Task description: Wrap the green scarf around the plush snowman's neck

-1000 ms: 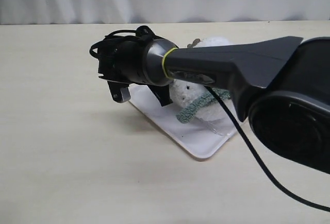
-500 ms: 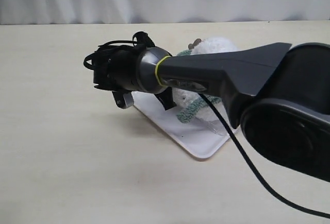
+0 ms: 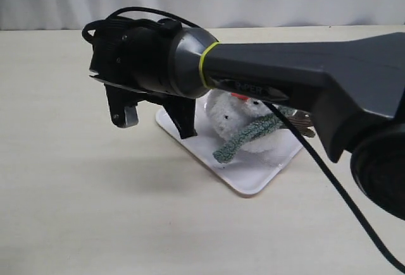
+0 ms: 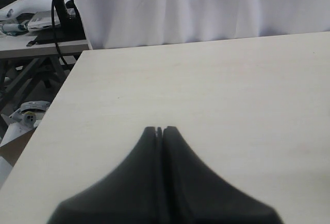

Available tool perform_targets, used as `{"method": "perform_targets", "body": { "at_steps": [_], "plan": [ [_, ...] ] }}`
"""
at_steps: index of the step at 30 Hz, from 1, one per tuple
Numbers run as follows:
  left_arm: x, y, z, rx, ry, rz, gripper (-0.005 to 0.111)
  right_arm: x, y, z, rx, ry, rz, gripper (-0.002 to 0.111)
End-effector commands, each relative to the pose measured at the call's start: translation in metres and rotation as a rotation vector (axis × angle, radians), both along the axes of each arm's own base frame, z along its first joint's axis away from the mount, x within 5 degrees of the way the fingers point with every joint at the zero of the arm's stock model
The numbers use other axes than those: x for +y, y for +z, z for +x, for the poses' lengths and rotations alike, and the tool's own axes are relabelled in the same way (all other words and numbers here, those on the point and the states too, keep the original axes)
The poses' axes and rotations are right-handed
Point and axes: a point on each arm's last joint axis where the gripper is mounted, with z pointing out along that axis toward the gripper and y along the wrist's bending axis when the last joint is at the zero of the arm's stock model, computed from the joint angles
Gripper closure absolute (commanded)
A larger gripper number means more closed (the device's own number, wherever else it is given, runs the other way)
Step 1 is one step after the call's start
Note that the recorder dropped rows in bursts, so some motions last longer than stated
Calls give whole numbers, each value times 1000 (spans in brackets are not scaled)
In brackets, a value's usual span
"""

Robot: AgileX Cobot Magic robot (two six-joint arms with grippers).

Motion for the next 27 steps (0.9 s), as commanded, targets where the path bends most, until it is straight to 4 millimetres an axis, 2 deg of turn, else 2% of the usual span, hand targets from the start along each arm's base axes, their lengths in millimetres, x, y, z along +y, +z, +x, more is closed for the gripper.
{"method": "perform_targets", "body": {
  "at_steps": [1, 7, 16, 20, 27],
  "plan": [
    [0, 0, 0, -7, 4, -2, 107, 2, 0, -8, 86, -4, 39, 104],
    [0, 0, 0, -7, 4, -2, 107, 0, -8, -10, 132, 24, 10, 104],
    [0, 0, 0, -7, 4, -2, 107, -30, -38, -8, 197, -23, -97, 104],
    [0, 0, 0, -7, 4, -2, 107, -31, -38, -8, 195, -29, -96, 104],
    [0, 0, 0, -7, 4, -2, 107, -32, -21, -11, 186, -36, -49, 104]
  ]
}}
